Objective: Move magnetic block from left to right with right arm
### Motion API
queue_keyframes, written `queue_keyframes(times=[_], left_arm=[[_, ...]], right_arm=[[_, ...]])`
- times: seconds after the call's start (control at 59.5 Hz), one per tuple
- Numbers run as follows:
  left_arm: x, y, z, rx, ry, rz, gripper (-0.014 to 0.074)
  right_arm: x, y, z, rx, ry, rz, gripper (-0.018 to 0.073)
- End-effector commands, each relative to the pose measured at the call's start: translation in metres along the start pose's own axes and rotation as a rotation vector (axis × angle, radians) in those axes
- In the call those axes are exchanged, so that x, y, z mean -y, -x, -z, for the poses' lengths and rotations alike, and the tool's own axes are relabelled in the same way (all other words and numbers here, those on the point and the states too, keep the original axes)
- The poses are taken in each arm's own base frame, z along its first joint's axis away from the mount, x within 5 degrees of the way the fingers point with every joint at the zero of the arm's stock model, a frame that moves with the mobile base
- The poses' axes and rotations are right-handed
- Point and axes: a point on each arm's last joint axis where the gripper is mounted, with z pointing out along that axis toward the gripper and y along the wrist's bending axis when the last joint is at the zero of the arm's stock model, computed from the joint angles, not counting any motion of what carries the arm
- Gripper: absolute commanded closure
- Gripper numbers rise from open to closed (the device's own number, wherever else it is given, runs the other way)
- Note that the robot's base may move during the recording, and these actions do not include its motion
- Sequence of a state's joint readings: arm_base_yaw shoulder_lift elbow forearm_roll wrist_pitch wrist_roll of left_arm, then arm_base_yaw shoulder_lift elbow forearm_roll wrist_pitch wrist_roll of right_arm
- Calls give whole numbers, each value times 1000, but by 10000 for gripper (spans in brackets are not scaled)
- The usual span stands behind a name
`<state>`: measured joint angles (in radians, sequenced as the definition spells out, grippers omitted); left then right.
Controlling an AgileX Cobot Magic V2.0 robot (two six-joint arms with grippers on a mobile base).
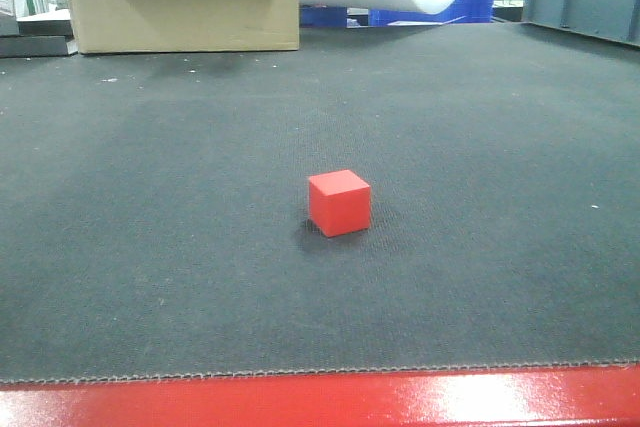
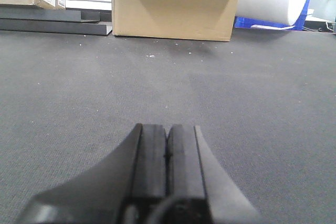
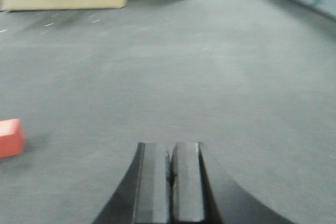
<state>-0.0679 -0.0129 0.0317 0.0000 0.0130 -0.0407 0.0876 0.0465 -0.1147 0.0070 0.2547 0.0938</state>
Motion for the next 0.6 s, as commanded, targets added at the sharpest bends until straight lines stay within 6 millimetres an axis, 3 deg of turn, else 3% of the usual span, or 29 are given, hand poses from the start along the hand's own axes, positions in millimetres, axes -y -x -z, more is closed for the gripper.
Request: queue_keyframes(times=[0.0, 0.336, 0.588], left_arm=[[1, 5, 1, 91, -11, 7, 713], [1, 5, 1, 91, -11, 7, 713], [1, 5, 1, 91, -11, 7, 712]], right_arm=[[1, 7, 4, 136, -23, 8, 490], [5, -15, -1, 257, -47, 12, 490], [6, -18, -2, 211, -51, 9, 490]])
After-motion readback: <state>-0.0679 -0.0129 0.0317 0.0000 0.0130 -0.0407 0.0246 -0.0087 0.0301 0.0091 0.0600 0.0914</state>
